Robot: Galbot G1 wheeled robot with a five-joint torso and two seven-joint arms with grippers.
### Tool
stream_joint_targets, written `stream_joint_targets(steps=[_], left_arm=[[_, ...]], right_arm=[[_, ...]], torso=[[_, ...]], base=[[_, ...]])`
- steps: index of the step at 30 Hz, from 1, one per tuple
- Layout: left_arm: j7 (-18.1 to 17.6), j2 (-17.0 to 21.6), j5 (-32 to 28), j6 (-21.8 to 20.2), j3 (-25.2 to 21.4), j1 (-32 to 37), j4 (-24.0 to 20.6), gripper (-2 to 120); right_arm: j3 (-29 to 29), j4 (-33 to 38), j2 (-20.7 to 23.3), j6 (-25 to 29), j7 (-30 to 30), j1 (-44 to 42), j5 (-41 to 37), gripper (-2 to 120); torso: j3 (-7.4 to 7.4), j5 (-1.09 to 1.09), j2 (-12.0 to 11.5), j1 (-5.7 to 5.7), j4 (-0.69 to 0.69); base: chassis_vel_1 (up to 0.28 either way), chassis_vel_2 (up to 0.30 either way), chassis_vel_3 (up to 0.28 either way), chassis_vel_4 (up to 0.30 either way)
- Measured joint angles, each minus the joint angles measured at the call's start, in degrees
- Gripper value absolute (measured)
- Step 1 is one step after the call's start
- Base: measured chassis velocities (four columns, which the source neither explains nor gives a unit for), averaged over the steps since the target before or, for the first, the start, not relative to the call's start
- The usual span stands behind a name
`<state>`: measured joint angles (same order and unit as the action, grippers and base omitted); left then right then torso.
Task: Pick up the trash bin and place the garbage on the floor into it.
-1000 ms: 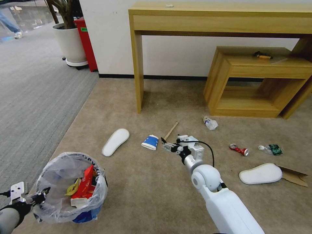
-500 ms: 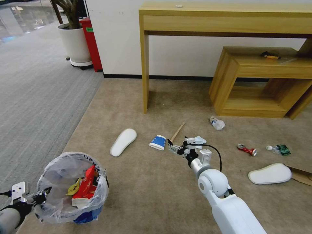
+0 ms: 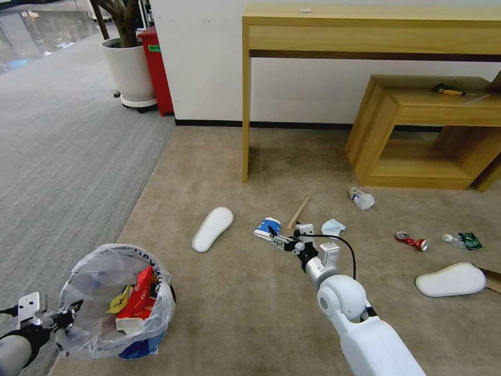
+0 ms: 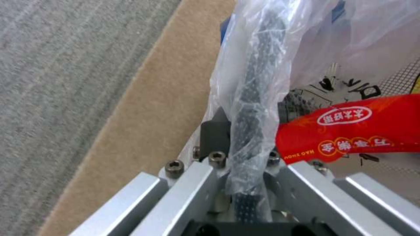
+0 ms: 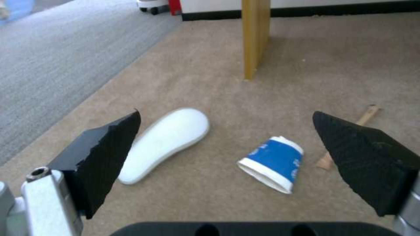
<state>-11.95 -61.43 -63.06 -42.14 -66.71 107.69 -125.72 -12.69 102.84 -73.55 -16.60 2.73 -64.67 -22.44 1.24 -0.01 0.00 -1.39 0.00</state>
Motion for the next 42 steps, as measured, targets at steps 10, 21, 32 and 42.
stream_joint_targets(steps=[10, 21, 32, 42], left_arm=[[0.0, -0.1, 0.0, 0.0, 0.1, 0.0, -0.5, 0], [0.0, -0.4, 0.1, 0.0, -0.2, 0.3, -1.0, 0], [0.9, -0.8, 0.8, 0.0, -0.2, 0.7, -1.4, 0], [1.3, -1.0, 1.3, 0.0, -0.3, 0.9, -1.7, 0]], right_arm=[[-0.2, 0.5, 0.2, 0.0, 0.1, -0.6, 0.1, 100], [-0.8, 0.8, -0.2, 0.4, 0.1, -1.6, 0.3, 100], [-1.2, 0.5, -0.3, 1.0, 0.2, -2.0, -0.1, 100], [-1.1, 0.5, -0.3, 1.0, 0.2, -2.1, 0.0, 100]], torso=[[0.0, -0.02, 0.0, 0.01, 0.0], [0.0, -0.01, 0.0, 0.0, 0.0], [0.0, 0.0, 0.0, 0.0, -0.01], [0.0, -0.02, 0.0, 0.0, 0.0]], base=[[0.157, 0.15, -0.146, -0.156], [0.163, 0.154, -0.143, -0.148], [0.006, 0.019, -0.01, -0.023], [-0.089, 0.093, 0.088, -0.085]])
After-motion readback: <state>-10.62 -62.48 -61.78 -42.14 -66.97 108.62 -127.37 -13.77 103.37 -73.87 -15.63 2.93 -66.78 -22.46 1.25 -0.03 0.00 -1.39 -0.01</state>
